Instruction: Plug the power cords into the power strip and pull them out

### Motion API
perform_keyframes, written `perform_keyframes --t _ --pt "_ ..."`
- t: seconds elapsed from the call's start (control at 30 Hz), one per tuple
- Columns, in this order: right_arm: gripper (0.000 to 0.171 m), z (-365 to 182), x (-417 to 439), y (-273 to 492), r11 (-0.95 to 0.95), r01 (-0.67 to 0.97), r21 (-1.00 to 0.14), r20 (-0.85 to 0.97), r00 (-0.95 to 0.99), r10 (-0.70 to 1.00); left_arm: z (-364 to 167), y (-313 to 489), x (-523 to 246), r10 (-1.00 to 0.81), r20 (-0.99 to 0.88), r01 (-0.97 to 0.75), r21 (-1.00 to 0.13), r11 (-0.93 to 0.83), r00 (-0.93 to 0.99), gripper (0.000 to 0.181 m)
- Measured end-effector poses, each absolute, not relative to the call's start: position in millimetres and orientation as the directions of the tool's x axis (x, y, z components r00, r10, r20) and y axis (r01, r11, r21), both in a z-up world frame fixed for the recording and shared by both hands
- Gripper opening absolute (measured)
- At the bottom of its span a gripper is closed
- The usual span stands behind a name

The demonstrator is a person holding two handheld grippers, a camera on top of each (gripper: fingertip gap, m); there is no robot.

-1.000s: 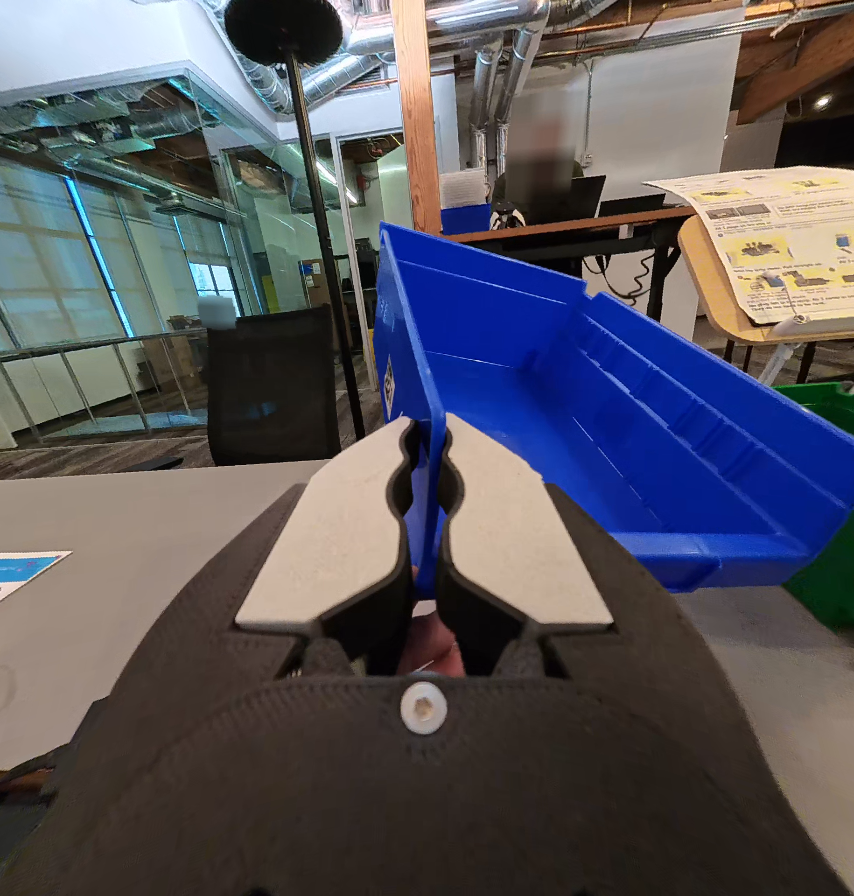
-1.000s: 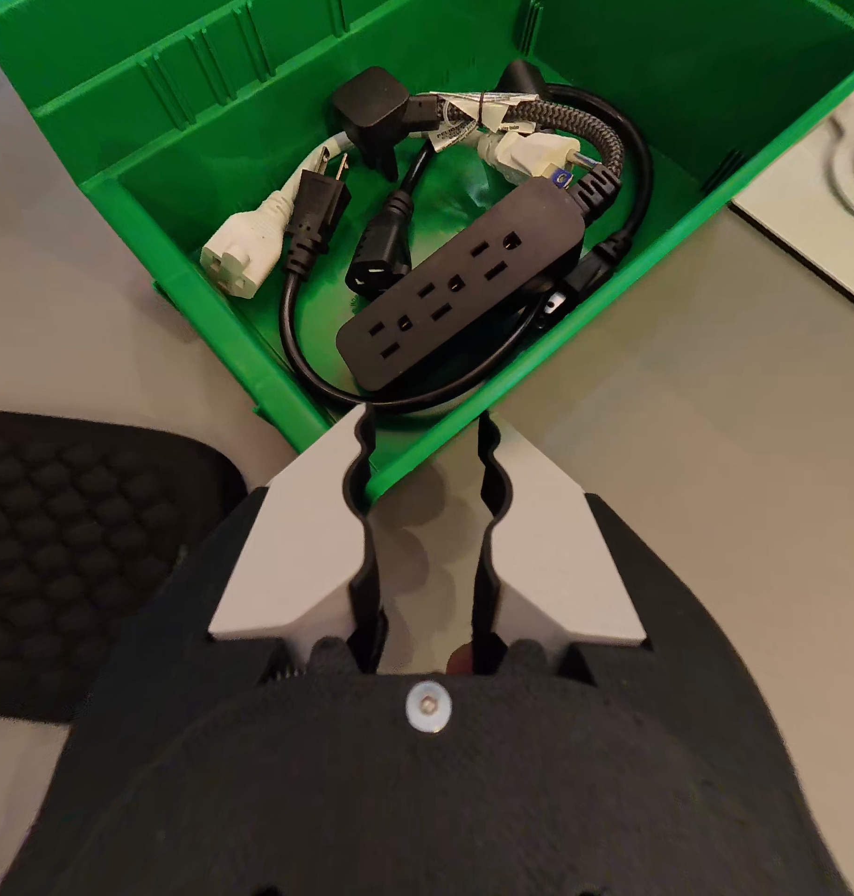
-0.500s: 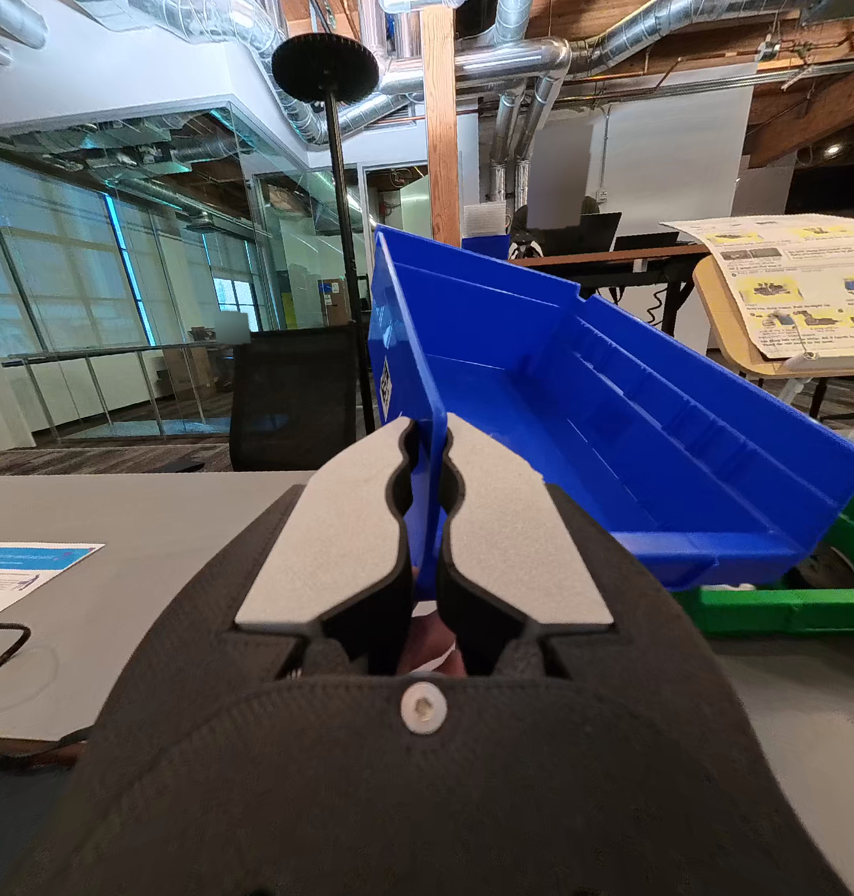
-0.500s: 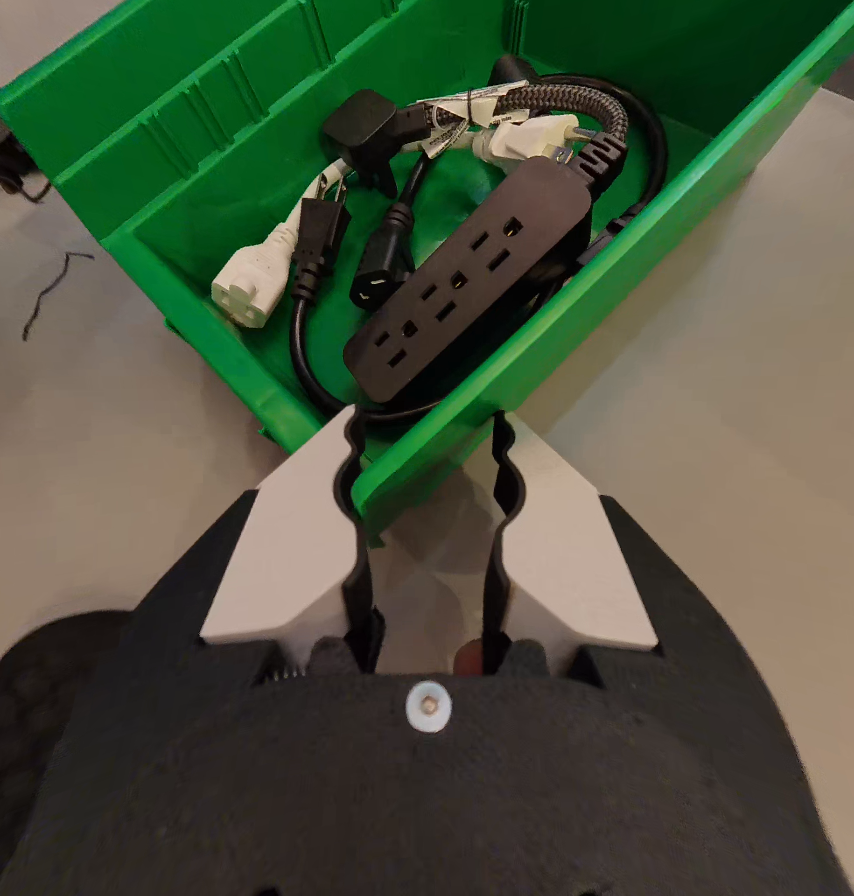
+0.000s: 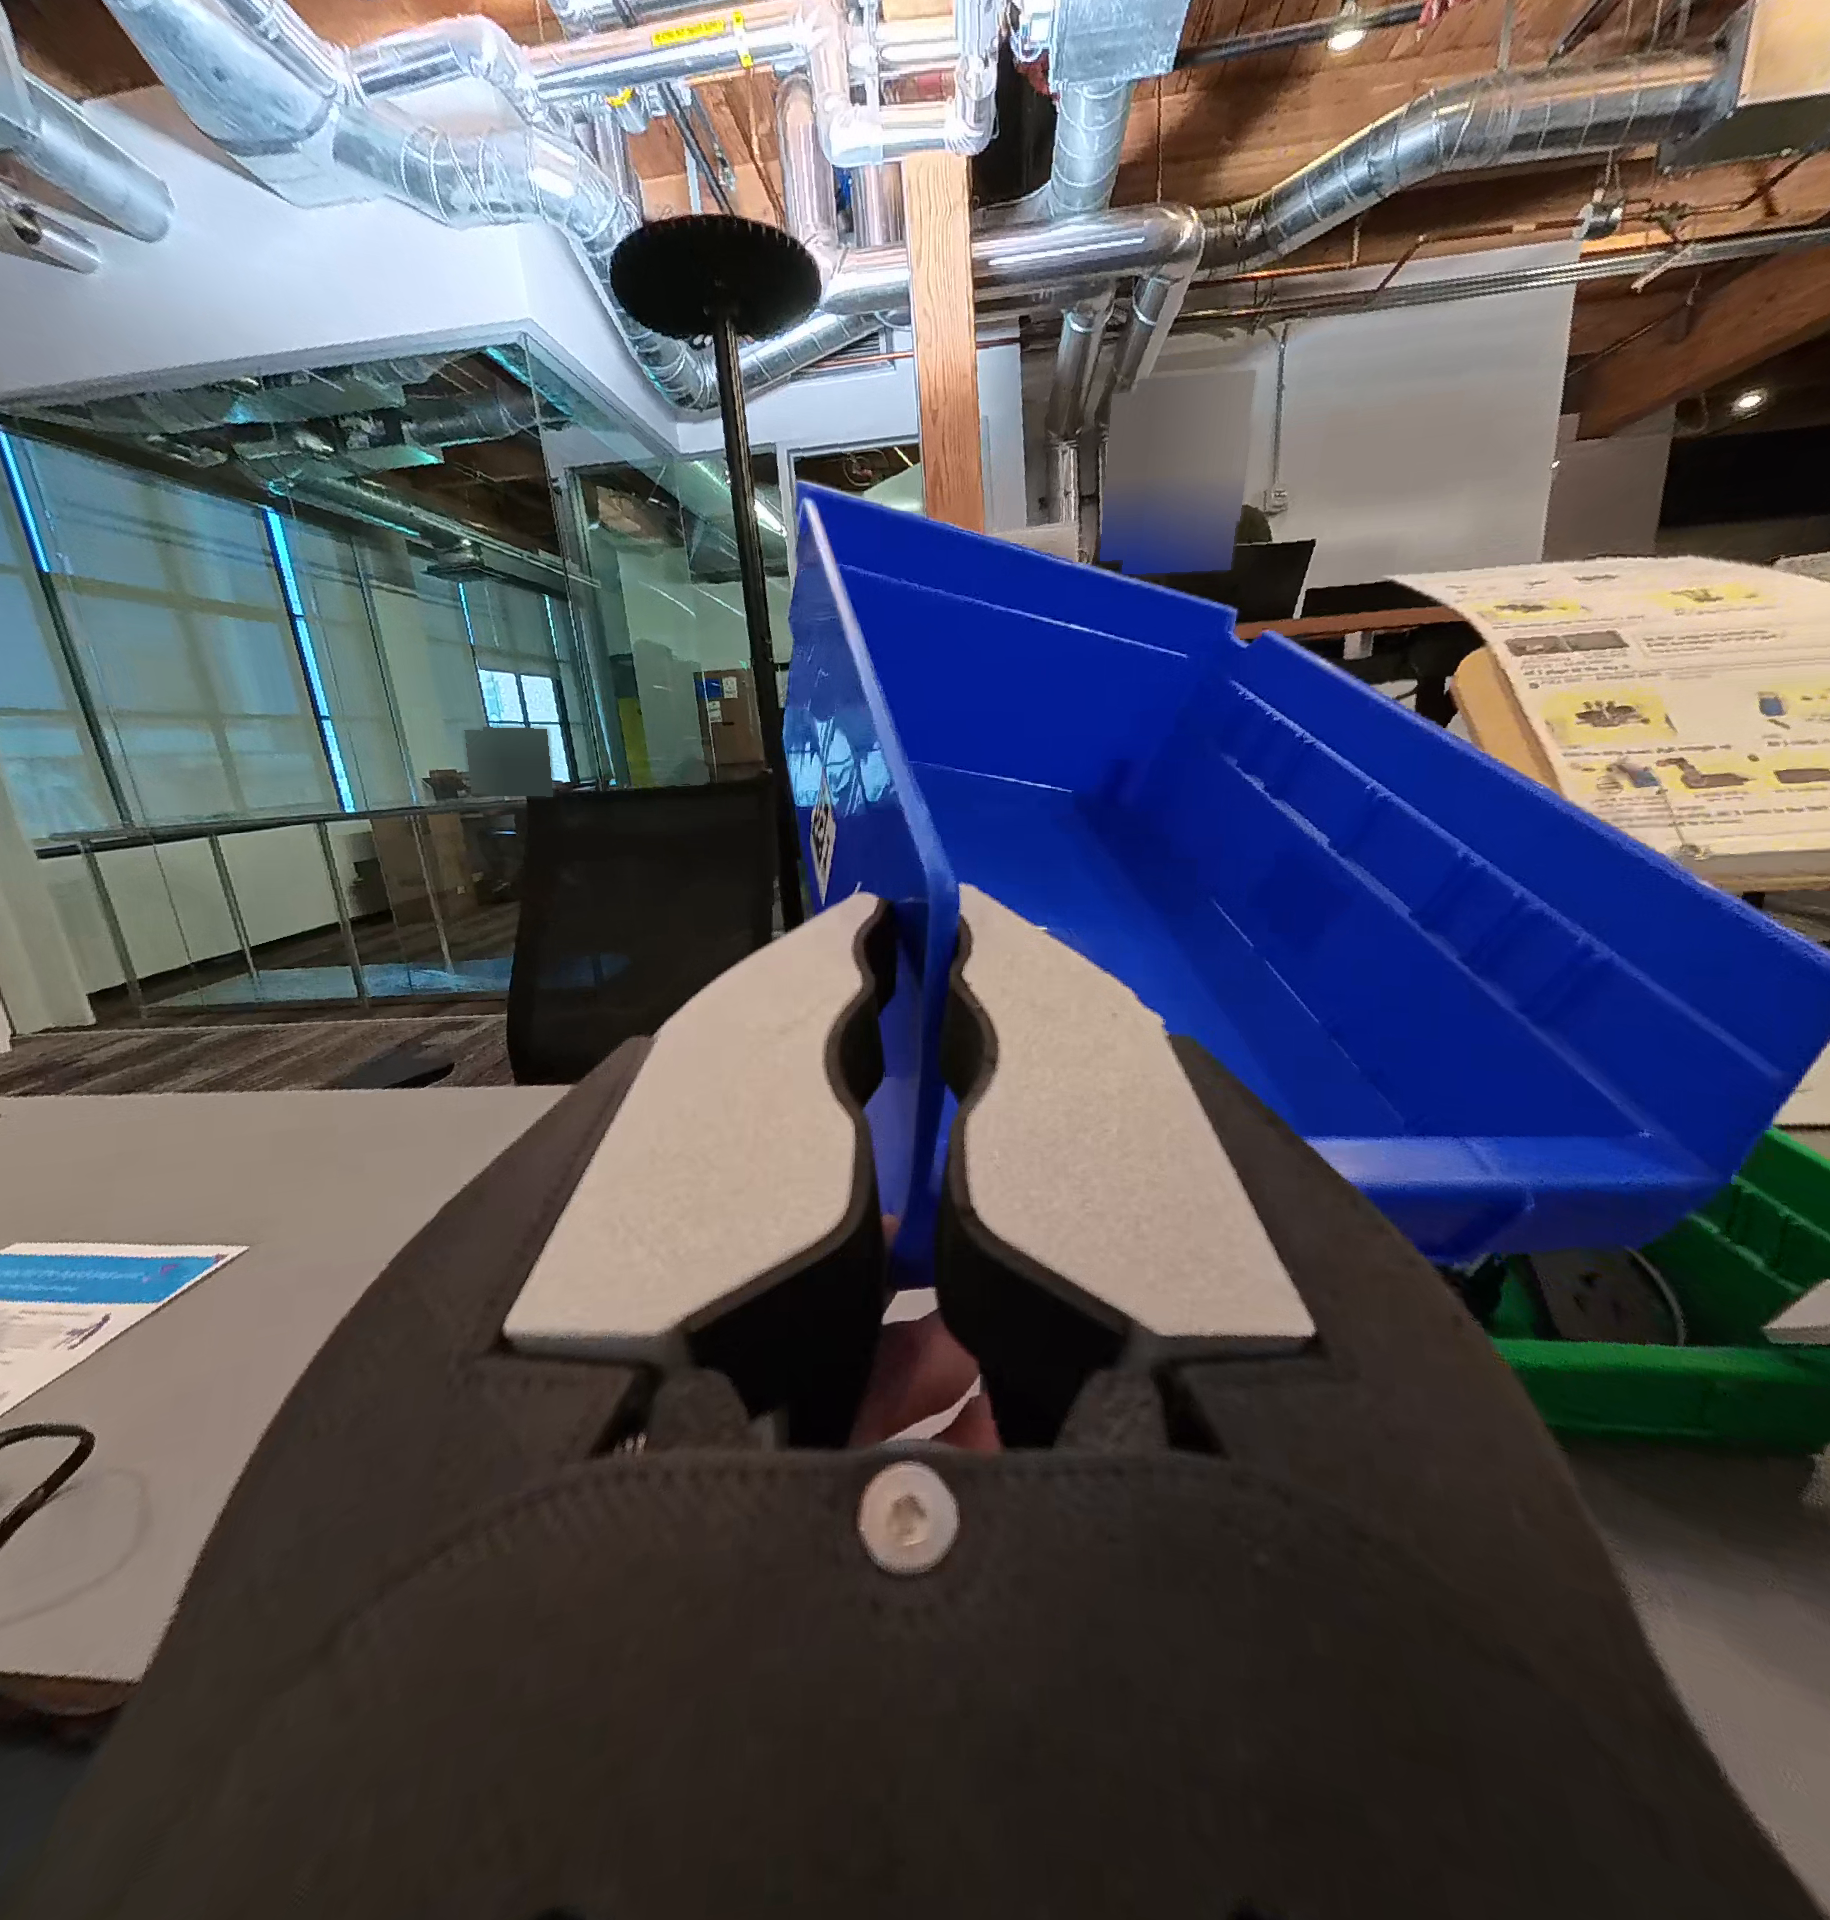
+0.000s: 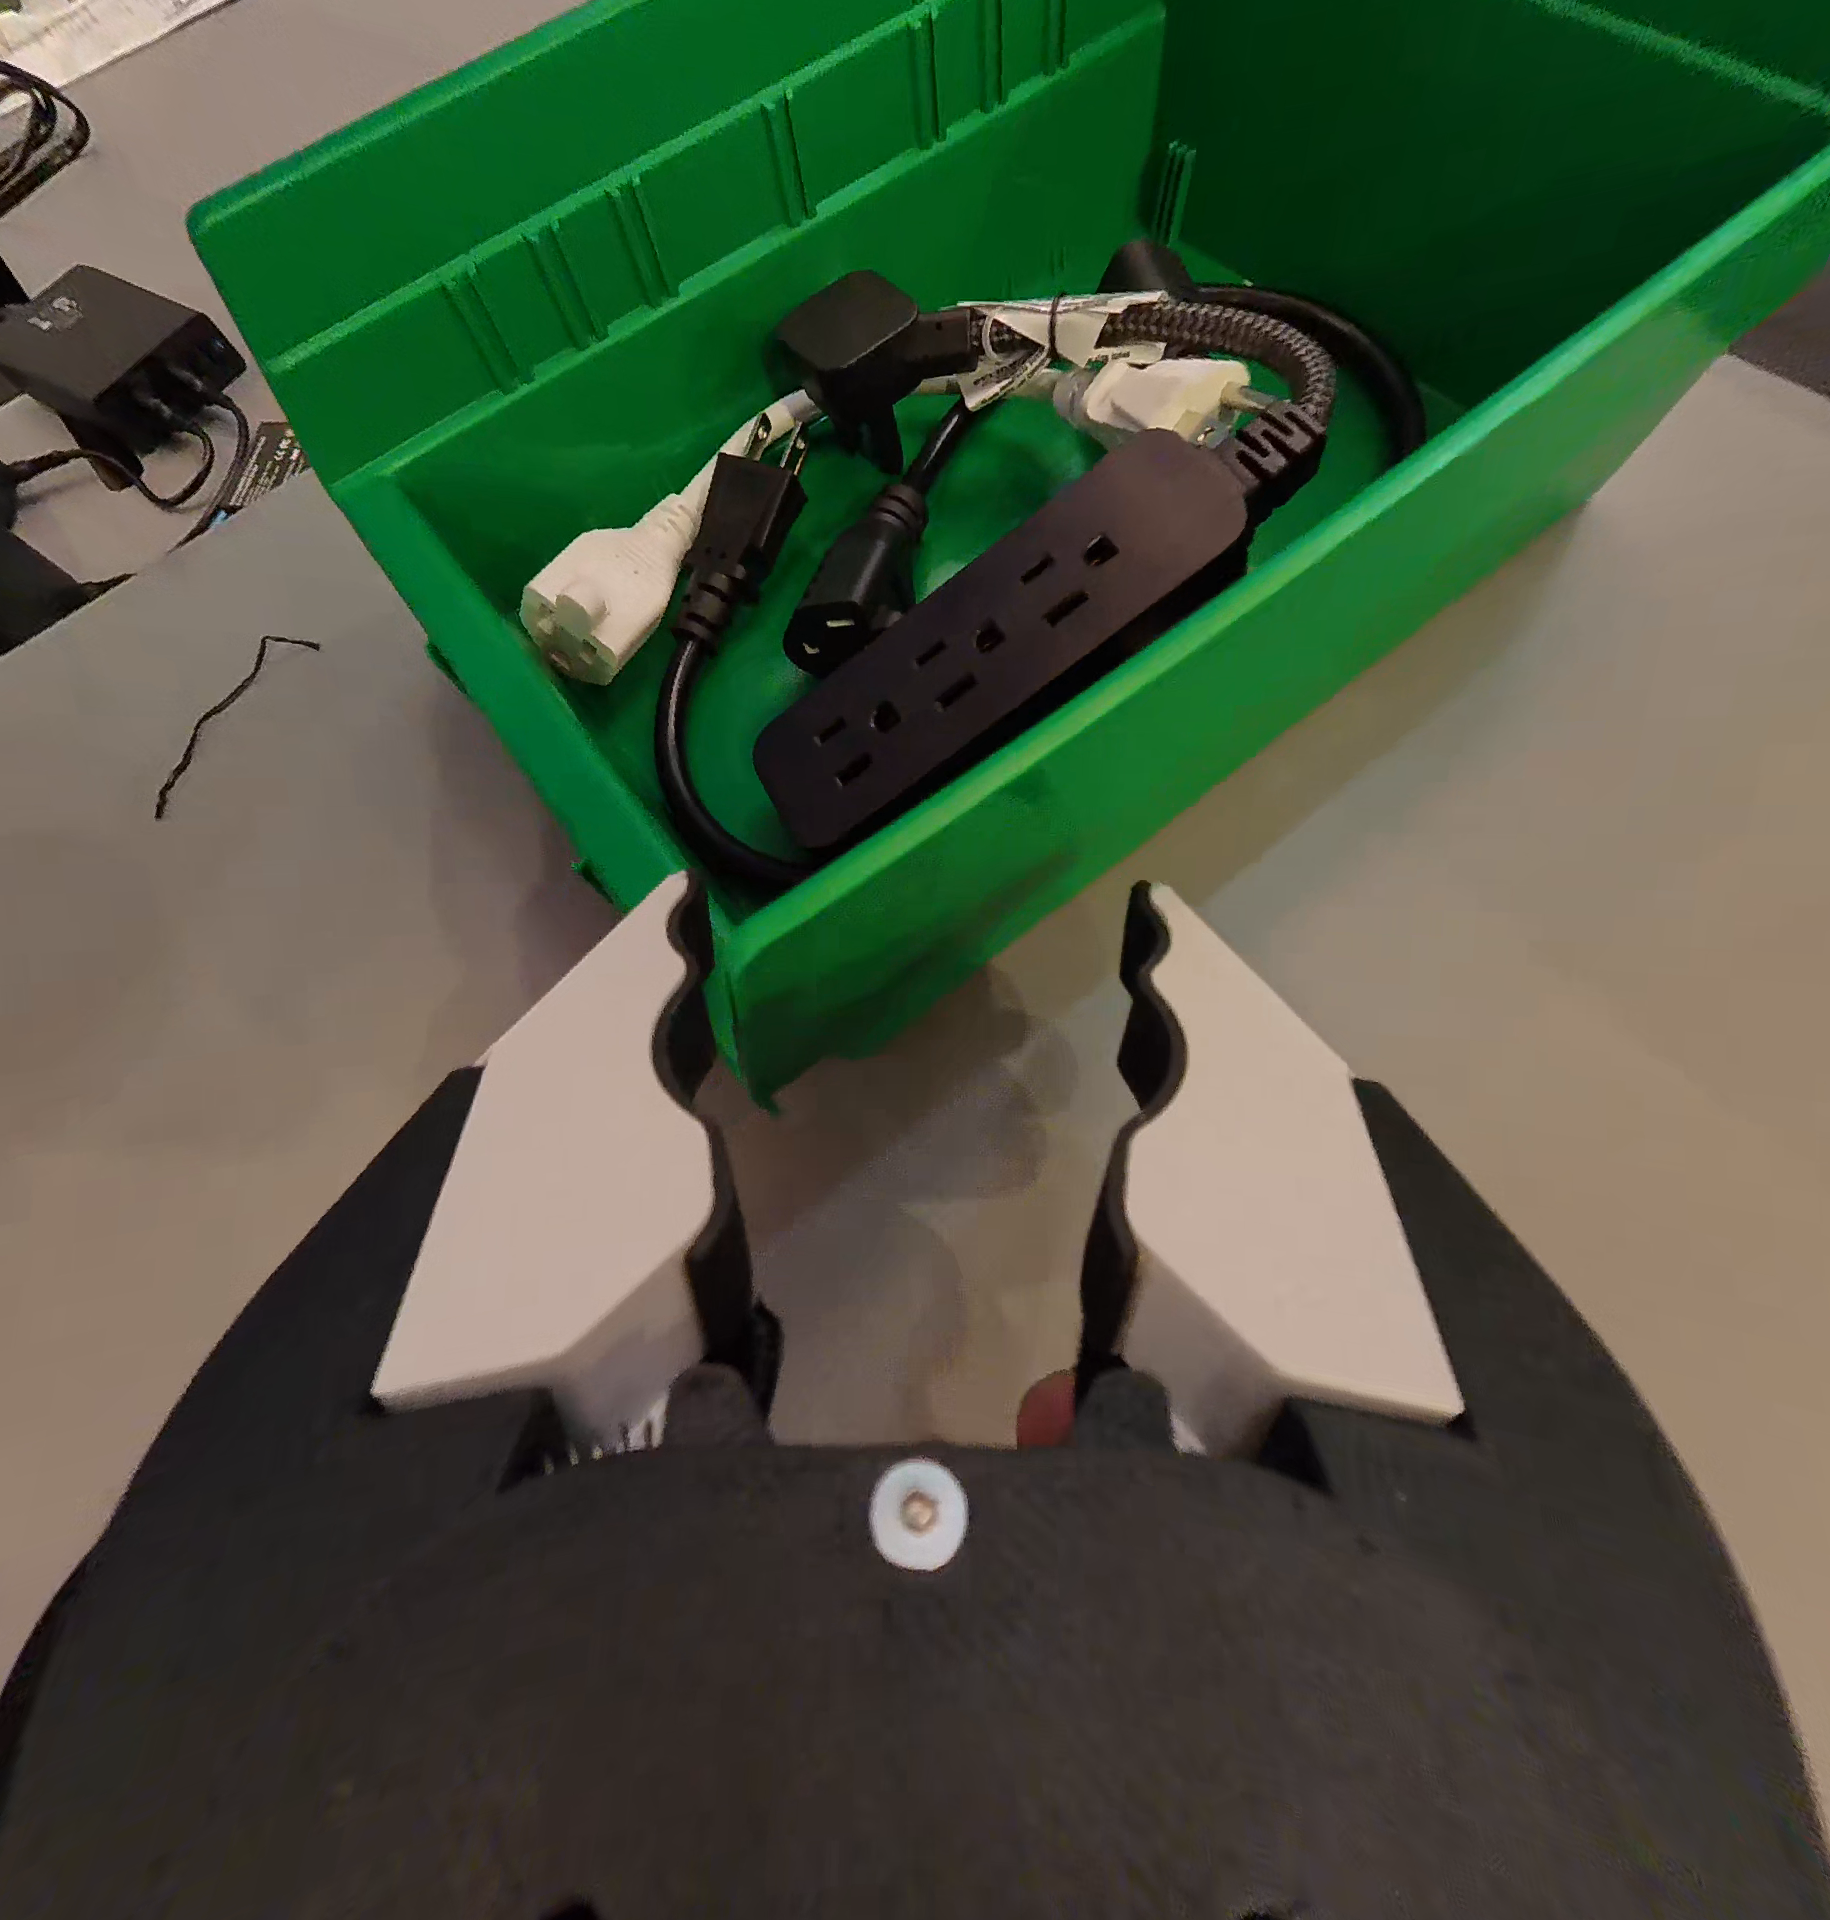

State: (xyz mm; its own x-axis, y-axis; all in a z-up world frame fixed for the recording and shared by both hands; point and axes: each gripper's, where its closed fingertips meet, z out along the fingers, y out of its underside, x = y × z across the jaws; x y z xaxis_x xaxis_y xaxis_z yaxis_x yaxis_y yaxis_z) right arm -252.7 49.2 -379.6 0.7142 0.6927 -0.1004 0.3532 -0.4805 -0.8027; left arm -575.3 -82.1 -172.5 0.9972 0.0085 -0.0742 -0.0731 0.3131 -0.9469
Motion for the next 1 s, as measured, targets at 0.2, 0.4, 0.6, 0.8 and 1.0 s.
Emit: perform_keyframes --t 0.2,0.4,0.6,0.8,1.0 --pt "0.083 -355.5 -219.9 40.2 -0.422 0.339 -0.841 -0.046 0.731 0.681 -155.5 -75.9 -545.1 -0.041 -0.101 -0.081 -0.938 0.337 0.994 0.004" --pt "0.082 -295.1 -174.2 18.4 -0.319 0.249 -0.914 -0.049 0.715 0.697 -138.6 -60.1 -491.6 -0.135 -0.133 -0.077 -0.931 0.358 0.982 0.003" --pt "0.093 -257.7 -122.5 -11.8 -0.271 0.195 -0.943 -0.08 0.657 0.75 -119.2 -38.2 -405.5 -0.273 -0.188 -0.074 -0.923 0.378 0.944 0.004" --pt "0.107 -240.1 -73.3 -44.4 -0.231 0.153 -0.961 -0.083 0.637 0.767 -116.2 -18.6 -293.0 -0.46 -0.206 -0.029 -0.932 0.362 0.863 0.004" --pt "0.108 -225.3 -24.1 -63.9 -0.217 0.056 -0.975 -0.119 0.691 0.713 -138.7 0.1 -165.9 -0.639 -0.201 -0.016 -0.959 0.284 0.743 0.004"
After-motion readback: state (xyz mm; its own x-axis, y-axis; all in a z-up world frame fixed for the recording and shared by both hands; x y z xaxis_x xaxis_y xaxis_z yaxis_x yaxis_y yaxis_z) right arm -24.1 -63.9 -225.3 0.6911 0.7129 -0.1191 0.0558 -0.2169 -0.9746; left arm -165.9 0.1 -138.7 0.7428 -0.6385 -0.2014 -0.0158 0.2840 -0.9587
